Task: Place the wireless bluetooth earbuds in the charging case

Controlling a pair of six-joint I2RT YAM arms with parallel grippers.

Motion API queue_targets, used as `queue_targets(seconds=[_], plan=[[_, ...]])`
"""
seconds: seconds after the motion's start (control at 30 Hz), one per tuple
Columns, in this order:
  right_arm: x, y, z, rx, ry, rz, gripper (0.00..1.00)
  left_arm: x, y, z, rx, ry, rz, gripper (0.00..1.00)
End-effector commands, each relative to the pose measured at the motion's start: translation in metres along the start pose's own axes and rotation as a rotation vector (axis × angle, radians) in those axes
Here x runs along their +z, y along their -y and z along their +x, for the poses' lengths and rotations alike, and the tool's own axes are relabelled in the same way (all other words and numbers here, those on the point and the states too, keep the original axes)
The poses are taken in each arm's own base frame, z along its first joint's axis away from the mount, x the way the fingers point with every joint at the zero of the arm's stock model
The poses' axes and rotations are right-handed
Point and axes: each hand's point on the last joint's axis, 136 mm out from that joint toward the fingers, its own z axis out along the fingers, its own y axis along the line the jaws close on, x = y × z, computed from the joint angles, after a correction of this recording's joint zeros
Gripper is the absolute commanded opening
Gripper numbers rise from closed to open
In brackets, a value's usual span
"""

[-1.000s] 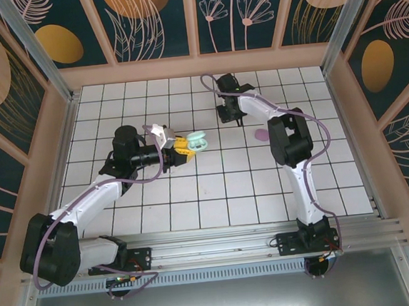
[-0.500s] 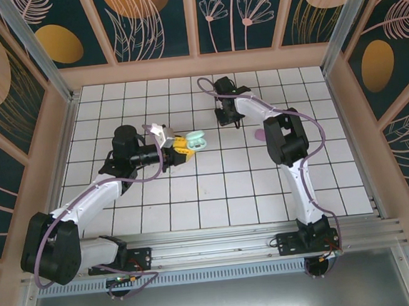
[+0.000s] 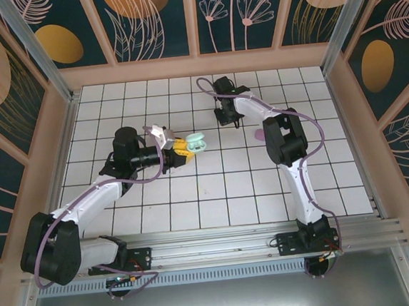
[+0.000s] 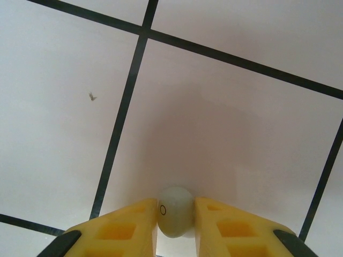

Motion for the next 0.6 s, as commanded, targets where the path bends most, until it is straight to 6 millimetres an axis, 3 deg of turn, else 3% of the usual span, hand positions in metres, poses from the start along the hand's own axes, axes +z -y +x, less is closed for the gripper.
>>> queue_targets(seconds=[0.0, 0.17, 0.57], plan=[[0.003, -0.012, 0.009, -0.031, -0.046, -0.041, 0.23, -0.006, 0.002, -0.01, 0.05, 0.027, -0.018, 0.11], [-0.007, -0.019, 0.007, -0.01, -0.036, -0.108, 0.21, -0.009, 0.004, -0.01, 0.052, 0.03, -0.023, 0.11], [-0.036, -0.014, 0.005, 0.046, 0.023, -0.146, 0.1, -0.013, 0.009, -0.014, 0.062, 0.038, -0.03, 0.11]])
